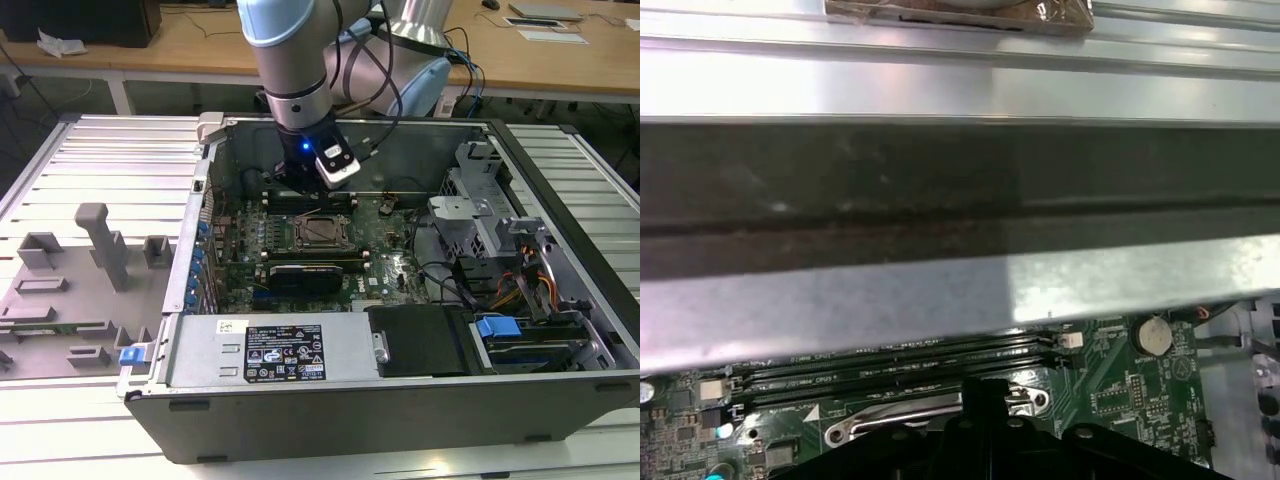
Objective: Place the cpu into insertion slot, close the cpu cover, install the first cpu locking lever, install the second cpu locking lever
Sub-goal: 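Install the first cpu locking lever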
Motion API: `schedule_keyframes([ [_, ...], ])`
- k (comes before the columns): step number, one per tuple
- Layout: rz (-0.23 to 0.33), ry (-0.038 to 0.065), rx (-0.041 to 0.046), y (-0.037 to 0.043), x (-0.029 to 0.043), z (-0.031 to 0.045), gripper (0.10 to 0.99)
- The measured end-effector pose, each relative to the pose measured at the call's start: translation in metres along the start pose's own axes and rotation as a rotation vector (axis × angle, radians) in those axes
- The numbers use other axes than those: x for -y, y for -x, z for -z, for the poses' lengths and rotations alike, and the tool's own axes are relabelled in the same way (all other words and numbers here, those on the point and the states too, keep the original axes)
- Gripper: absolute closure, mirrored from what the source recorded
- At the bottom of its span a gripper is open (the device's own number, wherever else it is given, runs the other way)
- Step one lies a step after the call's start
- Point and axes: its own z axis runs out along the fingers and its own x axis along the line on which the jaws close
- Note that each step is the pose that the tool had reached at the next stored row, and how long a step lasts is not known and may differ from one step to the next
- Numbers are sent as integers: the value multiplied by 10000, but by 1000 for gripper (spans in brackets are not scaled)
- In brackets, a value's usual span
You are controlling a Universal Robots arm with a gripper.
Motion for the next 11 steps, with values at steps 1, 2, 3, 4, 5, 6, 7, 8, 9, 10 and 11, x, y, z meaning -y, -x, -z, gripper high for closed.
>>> schedule_keyframes([
  [1, -5, 12, 188, -1, -1, -3, 980],
  [2, -9, 11, 190, -2, -6, -4, 980],
  [3, -14, 7, 190, -5, -17, -4, 980],
  [4, -36, 1, 194, -15, -52, -6, 980],
  [5, -49, -3, 196, -21, -67, -7, 980],
  [6, -88, -13, 201, -24, -69, -7, 980],
  [7, -191, -40, 216, -25, -69, -11, 980],
  [8, -420, -103, 246, -26, -69, -15, 980],
  [9, -572, -144, 267, -27, -68, -17, 980],
  [10, -654, -167, 277, -27, -70, -19, 980],
  [11, -707, -182, 284, -28, -72, -20, 980],
])
